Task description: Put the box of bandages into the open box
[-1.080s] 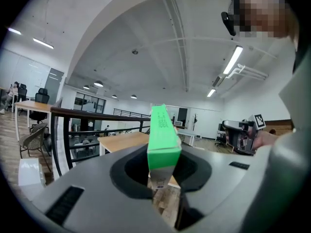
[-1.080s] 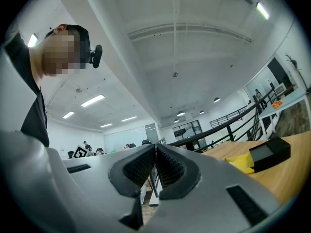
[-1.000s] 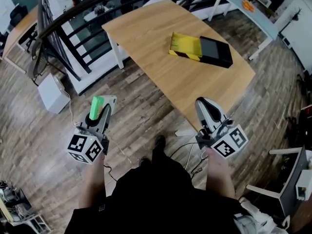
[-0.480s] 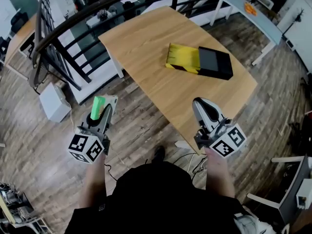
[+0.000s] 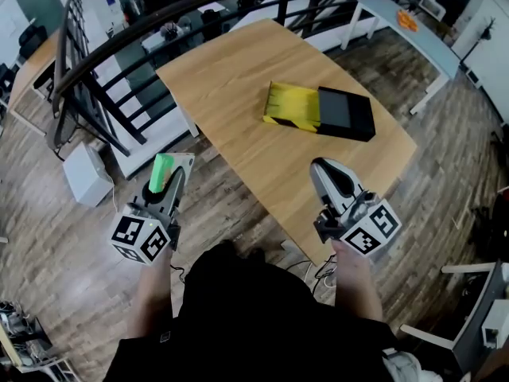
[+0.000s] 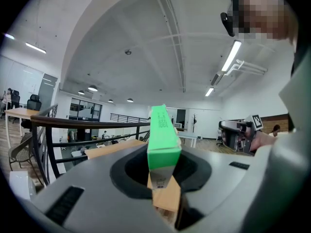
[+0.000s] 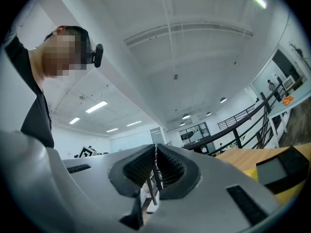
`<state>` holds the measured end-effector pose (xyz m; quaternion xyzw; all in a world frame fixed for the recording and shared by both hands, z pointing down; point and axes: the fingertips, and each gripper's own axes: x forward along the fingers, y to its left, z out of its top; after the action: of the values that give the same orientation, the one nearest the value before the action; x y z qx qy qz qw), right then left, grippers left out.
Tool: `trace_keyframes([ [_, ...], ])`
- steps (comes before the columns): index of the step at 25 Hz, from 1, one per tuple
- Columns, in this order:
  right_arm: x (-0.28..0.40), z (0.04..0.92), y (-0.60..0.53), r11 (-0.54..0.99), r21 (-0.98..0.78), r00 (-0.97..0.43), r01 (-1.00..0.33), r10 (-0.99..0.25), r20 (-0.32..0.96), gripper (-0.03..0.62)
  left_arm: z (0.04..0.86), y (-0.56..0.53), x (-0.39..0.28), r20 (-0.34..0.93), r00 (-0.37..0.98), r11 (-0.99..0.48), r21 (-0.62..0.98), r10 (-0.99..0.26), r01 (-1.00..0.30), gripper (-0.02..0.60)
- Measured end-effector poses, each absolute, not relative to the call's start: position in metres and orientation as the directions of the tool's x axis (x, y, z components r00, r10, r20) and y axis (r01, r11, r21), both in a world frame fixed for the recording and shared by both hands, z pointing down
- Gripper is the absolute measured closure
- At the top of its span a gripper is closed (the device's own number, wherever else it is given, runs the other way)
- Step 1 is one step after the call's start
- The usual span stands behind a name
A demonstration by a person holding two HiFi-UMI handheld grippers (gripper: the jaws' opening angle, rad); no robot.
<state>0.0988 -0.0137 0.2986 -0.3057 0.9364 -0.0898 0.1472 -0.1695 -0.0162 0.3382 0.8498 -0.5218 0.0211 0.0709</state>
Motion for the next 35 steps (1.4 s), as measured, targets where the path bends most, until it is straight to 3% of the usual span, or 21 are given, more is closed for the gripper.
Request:
trace_keyframes([
  [35, 0.037, 0.315, -0.244, 0.583, -0.286, -0.585, -0.760, -0.806, -0.090, 0.556, 0.372, -0.313, -0.210, 0.127, 0.700, -0.675, 0.191, -0.703, -0.713, 0.491],
])
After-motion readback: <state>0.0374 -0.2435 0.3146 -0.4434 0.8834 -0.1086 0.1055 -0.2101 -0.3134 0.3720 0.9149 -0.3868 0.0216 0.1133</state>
